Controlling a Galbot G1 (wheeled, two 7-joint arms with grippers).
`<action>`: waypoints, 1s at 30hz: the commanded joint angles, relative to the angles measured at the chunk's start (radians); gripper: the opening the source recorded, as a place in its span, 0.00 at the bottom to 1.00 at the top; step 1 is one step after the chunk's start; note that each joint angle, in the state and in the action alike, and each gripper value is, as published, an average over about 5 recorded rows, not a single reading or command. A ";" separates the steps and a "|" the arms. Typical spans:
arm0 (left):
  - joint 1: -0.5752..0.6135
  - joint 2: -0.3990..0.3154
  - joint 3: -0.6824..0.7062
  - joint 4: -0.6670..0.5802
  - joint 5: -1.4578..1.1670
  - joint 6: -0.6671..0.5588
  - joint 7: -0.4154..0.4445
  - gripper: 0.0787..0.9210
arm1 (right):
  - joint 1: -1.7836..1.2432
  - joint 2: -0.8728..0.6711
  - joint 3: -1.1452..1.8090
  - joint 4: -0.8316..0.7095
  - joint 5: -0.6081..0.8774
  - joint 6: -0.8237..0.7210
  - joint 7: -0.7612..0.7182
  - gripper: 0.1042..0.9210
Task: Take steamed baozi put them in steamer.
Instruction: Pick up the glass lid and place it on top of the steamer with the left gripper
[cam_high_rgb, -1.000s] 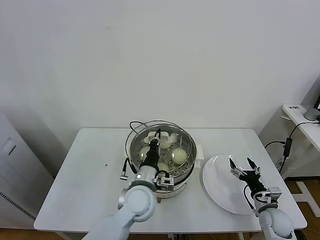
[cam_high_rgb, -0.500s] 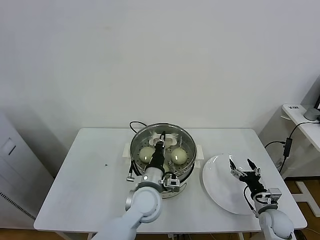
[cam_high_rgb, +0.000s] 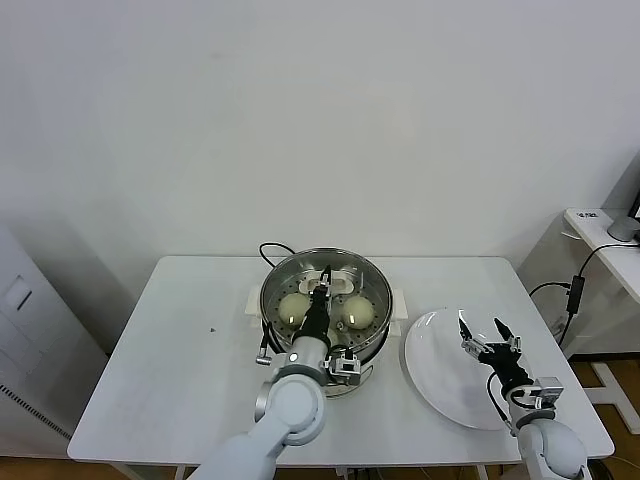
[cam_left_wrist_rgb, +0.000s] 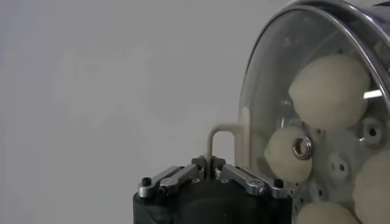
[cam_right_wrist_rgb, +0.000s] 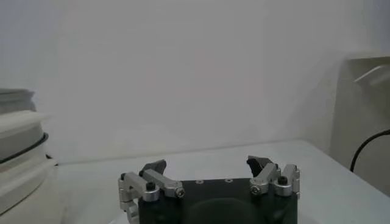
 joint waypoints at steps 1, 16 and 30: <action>0.006 -0.002 -0.001 0.011 -0.021 0.002 -0.019 0.04 | -0.001 0.003 0.003 -0.001 0.000 0.002 -0.001 0.88; 0.178 0.151 -0.174 -0.382 -0.549 -0.158 0.088 0.45 | 0.001 0.009 0.006 -0.010 -0.001 0.009 -0.012 0.88; 0.252 0.174 -0.702 -0.488 -1.816 -0.188 -0.091 0.87 | -0.008 0.014 0.006 0.073 -0.042 -0.033 0.010 0.88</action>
